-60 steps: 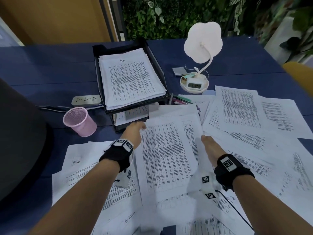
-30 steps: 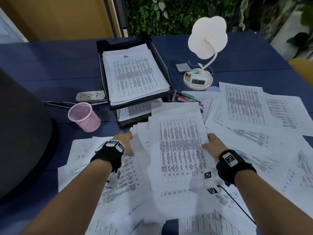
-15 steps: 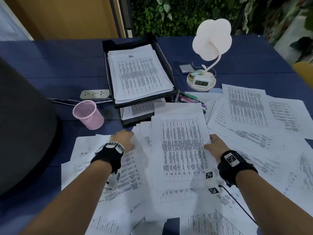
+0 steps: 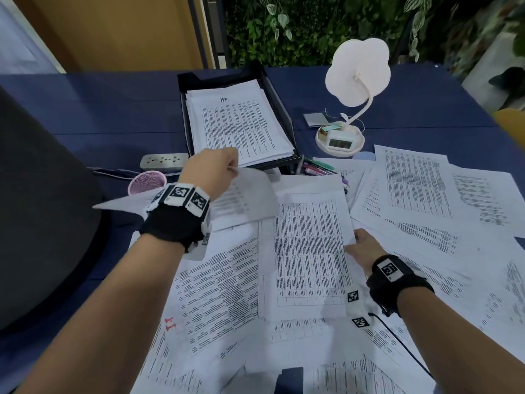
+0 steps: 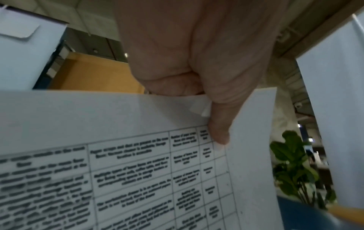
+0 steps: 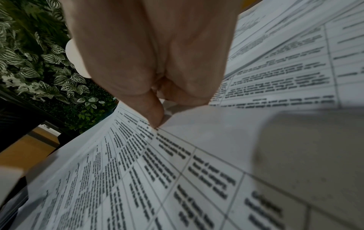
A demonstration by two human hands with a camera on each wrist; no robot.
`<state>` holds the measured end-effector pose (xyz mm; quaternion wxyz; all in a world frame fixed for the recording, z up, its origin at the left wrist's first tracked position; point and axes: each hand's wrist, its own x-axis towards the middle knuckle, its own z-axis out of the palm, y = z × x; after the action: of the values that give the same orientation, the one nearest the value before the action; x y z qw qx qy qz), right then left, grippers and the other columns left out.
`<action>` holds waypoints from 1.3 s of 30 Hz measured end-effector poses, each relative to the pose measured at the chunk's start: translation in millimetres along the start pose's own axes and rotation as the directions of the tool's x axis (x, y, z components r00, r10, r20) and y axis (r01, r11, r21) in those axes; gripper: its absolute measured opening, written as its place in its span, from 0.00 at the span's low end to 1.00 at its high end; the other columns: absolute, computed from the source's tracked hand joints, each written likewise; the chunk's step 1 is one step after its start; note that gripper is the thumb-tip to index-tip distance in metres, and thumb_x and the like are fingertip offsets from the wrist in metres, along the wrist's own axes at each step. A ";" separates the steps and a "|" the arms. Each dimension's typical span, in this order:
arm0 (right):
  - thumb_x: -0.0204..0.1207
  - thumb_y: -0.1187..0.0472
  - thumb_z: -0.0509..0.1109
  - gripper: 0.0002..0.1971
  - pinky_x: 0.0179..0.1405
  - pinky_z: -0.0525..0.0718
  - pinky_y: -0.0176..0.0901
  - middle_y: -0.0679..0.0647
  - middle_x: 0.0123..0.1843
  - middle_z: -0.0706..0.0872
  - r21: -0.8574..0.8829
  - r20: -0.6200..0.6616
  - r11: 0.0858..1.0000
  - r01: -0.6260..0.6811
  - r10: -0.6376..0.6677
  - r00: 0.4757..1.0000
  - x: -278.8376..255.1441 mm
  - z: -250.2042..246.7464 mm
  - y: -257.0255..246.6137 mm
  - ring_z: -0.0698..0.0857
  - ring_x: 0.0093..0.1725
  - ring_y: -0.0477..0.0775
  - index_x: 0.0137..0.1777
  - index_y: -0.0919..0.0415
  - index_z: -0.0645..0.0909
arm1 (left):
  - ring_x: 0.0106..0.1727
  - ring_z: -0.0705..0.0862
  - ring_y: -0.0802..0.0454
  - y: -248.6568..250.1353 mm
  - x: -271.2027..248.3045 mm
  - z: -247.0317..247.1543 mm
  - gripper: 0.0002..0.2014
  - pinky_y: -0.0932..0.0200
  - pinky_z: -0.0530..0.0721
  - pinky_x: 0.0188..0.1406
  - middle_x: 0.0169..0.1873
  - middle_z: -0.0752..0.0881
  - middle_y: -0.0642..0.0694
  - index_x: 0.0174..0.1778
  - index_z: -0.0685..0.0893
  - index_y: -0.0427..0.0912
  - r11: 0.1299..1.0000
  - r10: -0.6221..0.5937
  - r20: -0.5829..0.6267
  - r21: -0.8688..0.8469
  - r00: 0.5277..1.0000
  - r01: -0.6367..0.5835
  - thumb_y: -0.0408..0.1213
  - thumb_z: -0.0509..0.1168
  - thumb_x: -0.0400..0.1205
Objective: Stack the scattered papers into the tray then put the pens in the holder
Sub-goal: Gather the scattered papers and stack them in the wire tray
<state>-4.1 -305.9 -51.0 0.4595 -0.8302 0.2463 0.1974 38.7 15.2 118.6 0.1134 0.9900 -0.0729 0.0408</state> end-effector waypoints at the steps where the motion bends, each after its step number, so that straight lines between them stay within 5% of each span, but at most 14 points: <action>1: 0.75 0.73 0.64 0.18 0.59 0.81 0.54 0.62 0.58 0.84 0.006 0.002 1.000 -0.001 0.001 1.000 -0.1 0.2 0.1 0.83 0.58 0.63 0.64 0.64 0.73 | 0.36 0.81 0.47 4.1 0.6 -6.1 0.06 0.57 0.77 0.34 0.33 0.83 0.46 0.41 0.77 0.43 0.998 -0.009 -0.020 -0.065 1.000 0.007 0.38 0.62 0.83; 8: 0.74 0.73 0.64 0.18 0.61 0.81 0.56 0.62 0.57 0.83 -0.001 0.005 1.000 0.003 -0.003 1.000 -3.2 -0.3 -2.9 0.82 0.58 0.63 0.63 0.64 0.73 | 0.28 0.76 0.57 20.8 2.3 -29.5 0.10 0.63 0.72 0.25 0.30 0.82 0.52 0.35 0.76 0.48 0.910 -0.053 -0.152 -0.414 0.987 -0.014 0.40 0.69 0.80; 11: 0.74 0.73 0.64 0.17 0.61 0.81 0.57 0.61 0.57 0.84 0.005 0.014 1.000 0.002 -0.002 1.000 -1.8 -0.2 -1.5 0.83 0.57 0.64 0.62 0.63 0.74 | 0.28 0.75 0.59 24.9 4.5 -38.3 0.14 0.67 0.74 0.28 0.29 0.81 0.51 0.32 0.73 0.46 0.719 -0.055 -0.163 -0.691 0.985 -0.074 0.35 0.72 0.77; 13: 0.73 0.72 0.64 0.16 0.61 0.82 0.59 0.61 0.56 0.84 0.006 0.023 1.000 -0.002 0.002 1.000 -1.1 -0.7 -0.8 0.83 0.56 0.64 0.60 0.61 0.74 | 0.35 0.78 0.55 27.6 6.6 -44.1 0.12 0.60 0.78 0.36 0.33 0.81 0.47 0.34 0.75 0.41 0.580 -0.037 -0.201 -0.802 0.979 -0.143 0.30 0.73 0.76; 16: 0.74 0.71 0.64 0.16 0.62 0.81 0.60 0.61 0.56 0.84 -0.001 0.044 1.000 -0.005 0.005 0.999 2.8 -0.9 2.9 0.83 0.56 0.64 0.61 0.60 0.74 | 0.45 0.87 0.55 25.6 12.3 -46.6 0.10 0.55 0.86 0.49 0.39 0.89 0.54 0.45 0.81 0.41 0.335 -0.065 -0.236 -0.921 0.970 -0.201 0.22 0.69 0.76; 18: 0.74 0.70 0.63 0.17 0.64 0.80 0.61 0.61 0.57 0.83 0.004 0.059 1.000 -0.004 0.004 0.998 3.5 -1.1 2.4 0.82 0.57 0.64 0.63 0.62 0.73 | 0.53 0.88 0.49 20.8 17.5 -42.0 0.14 0.49 0.86 0.54 0.46 0.91 0.51 0.53 0.82 0.44 0.253 -0.125 -0.232 -0.948 0.965 -0.195 0.22 0.68 0.77; 21: 0.80 0.65 0.60 0.17 0.66 0.75 0.51 0.64 0.64 0.80 0.059 0.040 0.998 -0.016 0.014 0.999 -9.7 -3.2 -11.0 0.79 0.59 0.61 0.68 0.66 0.72 | 0.55 0.87 0.57 12.9 22.2 -23.9 0.15 0.53 0.85 0.59 0.54 0.87 0.52 0.57 0.76 0.49 0.433 -0.206 -0.208 -0.895 0.956 -0.102 0.28 0.66 0.80; 23: 0.87 0.56 0.54 0.21 0.71 0.67 0.49 0.64 0.73 0.74 0.107 0.018 0.994 -0.031 0.029 0.999 -20.6 -6.1 -17.7 0.73 0.71 0.61 0.75 0.67 0.68 | 0.48 0.87 0.60 11.2 19.5 -7.2 0.20 0.66 0.85 0.47 0.55 0.85 0.51 0.67 0.67 0.48 0.573 -0.243 -0.159 -0.819 0.957 0.010 0.29 0.61 0.82; 24: 0.88 0.51 0.49 0.25 0.75 0.63 0.48 0.62 0.78 0.69 0.125 0.015 0.992 -0.033 0.031 0.999 -25.3 -7.8 -20.6 0.68 0.77 0.61 0.78 0.66 0.65 | 0.49 0.87 0.53 12.1 16.0 2.2 0.25 0.63 0.85 0.42 0.60 0.83 0.47 0.73 0.61 0.50 0.615 -0.247 -0.124 -0.787 0.961 0.057 0.28 0.59 0.83; 26: 0.86 0.44 0.45 0.30 0.78 0.58 0.49 0.60 0.82 0.63 0.167 0.021 0.984 -0.055 0.052 0.998 -34.1 -9.5 -25.0 0.62 0.81 0.60 0.81 0.62 0.60 | 0.64 0.81 0.41 15.4 8.0 23.5 0.32 0.53 0.84 0.50 0.71 0.74 0.39 0.78 0.53 0.56 0.671 -0.241 -0.071 -0.733 0.968 0.113 0.23 0.53 0.83; 29: 0.84 0.39 0.45 0.34 0.78 0.58 0.51 0.60 0.82 0.62 0.218 0.032 0.969 -0.117 0.113 0.993 -35.5 -9.9 -27.6 0.61 0.81 0.60 0.82 0.62 0.59 | 0.67 0.77 0.33 20.2 -0.5 54.6 0.31 0.45 0.78 0.63 0.72 0.72 0.39 0.76 0.62 0.52 0.747 -0.205 -0.074 -0.656 0.976 0.108 0.18 0.49 0.81; 33: 0.84 0.38 0.46 0.34 0.80 0.54 0.53 0.57 0.83 0.60 0.230 0.053 0.966 -0.120 0.110 0.992 -27.8 -7.1 -23.6 0.59 0.82 0.58 0.82 0.59 0.58 | 0.64 0.80 0.45 19.4 -1.5 88.0 0.22 0.69 0.70 0.62 0.63 0.80 0.42 0.62 0.80 0.39 0.818 -0.175 -0.091 -0.567 0.980 0.093 0.18 0.48 0.81; 39: 0.85 0.41 0.49 0.32 0.81 0.56 0.56 0.57 0.83 0.59 0.187 0.098 0.978 -0.093 0.075 0.992 -22.6 -4.6 -19.2 0.59 0.82 0.59 0.82 0.60 0.57 | 0.72 0.72 0.52 29.3 -3.5 99.9 0.27 0.72 0.59 0.70 0.70 0.74 0.43 0.71 0.74 0.38 0.822 -0.096 0.031 -0.561 0.995 0.097 0.14 0.48 0.78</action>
<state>-10.4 -295.9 -23.5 0.5388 -0.7614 0.2780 0.2293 37.2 -35.6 27.7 0.4014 0.9153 -0.0316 0.0112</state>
